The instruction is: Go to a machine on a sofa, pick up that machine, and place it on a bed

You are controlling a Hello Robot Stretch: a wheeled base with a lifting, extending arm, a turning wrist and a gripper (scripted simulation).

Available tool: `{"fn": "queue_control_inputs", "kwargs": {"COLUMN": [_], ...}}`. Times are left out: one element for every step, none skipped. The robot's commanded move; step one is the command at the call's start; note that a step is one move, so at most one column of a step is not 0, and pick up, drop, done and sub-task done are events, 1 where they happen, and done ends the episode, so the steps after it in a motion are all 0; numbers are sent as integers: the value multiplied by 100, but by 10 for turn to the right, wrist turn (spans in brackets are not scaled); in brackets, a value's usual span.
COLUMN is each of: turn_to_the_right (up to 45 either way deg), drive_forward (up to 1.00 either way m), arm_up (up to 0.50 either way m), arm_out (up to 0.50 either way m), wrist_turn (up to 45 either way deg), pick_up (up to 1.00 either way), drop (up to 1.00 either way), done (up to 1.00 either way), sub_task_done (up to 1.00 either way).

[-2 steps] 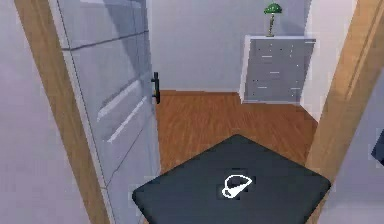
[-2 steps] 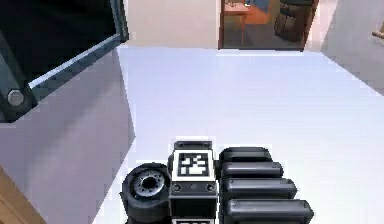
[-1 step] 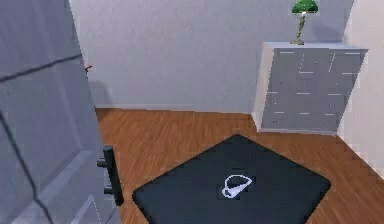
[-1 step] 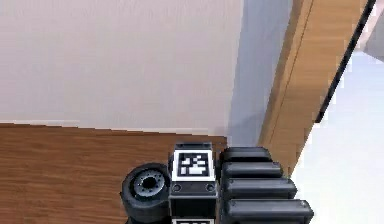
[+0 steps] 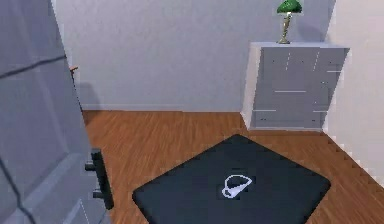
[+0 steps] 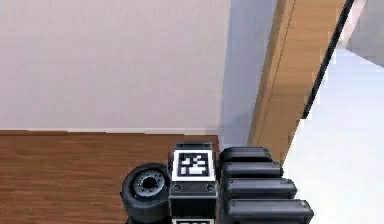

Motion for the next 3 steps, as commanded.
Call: {"fn": "queue_control_inputs", "kwargs": {"turn_to_the_right": [0,-450,-180], "drive_forward": [75,0,0], "arm_up": [0,0,0], "arm_out": [0,0,0], "wrist_turn": [0,0,0], "pick_up": [0,0,0], "drop": [0,0,0], "done": [0,0,0], "sub_task_done": [0,0,0]}}
